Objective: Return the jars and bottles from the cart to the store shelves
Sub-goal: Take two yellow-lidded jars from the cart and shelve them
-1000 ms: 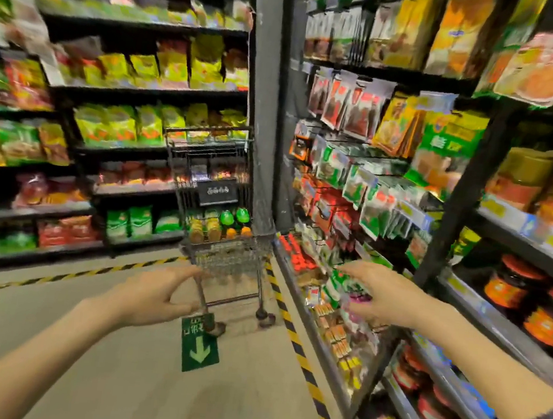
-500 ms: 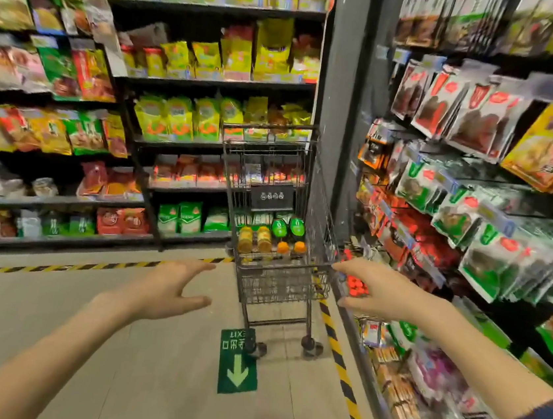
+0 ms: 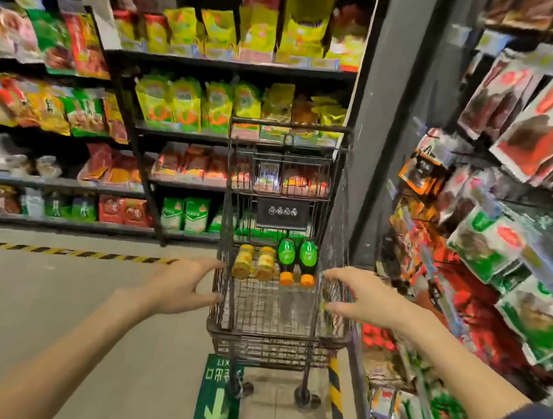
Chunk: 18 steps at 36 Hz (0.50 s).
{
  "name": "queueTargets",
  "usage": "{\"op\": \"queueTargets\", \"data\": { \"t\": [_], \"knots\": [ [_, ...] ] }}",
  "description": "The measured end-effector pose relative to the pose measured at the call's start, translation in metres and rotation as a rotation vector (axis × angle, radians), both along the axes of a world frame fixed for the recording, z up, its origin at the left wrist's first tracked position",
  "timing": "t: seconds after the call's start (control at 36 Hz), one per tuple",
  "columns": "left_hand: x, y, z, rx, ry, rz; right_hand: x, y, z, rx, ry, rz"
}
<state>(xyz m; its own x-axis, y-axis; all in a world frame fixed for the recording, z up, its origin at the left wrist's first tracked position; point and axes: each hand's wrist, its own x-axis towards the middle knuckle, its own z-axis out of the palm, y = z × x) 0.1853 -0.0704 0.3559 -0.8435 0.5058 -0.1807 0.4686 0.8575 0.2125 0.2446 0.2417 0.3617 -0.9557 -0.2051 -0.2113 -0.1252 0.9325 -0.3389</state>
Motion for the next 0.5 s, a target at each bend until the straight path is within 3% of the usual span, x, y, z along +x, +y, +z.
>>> {"op": "queueTargets", "data": {
  "t": [0.31,0.5],
  "knots": [
    [-0.134,0.059,-0.056,-0.001,-0.172,0.027,-0.139,0.034,-0.051,-0.121,-0.025,-0.007],
    [-0.241,0.088,-0.111,0.001,-0.345,0.083,-0.235,0.049,-0.093,-0.176,-0.149,-0.077]
  ]
}}
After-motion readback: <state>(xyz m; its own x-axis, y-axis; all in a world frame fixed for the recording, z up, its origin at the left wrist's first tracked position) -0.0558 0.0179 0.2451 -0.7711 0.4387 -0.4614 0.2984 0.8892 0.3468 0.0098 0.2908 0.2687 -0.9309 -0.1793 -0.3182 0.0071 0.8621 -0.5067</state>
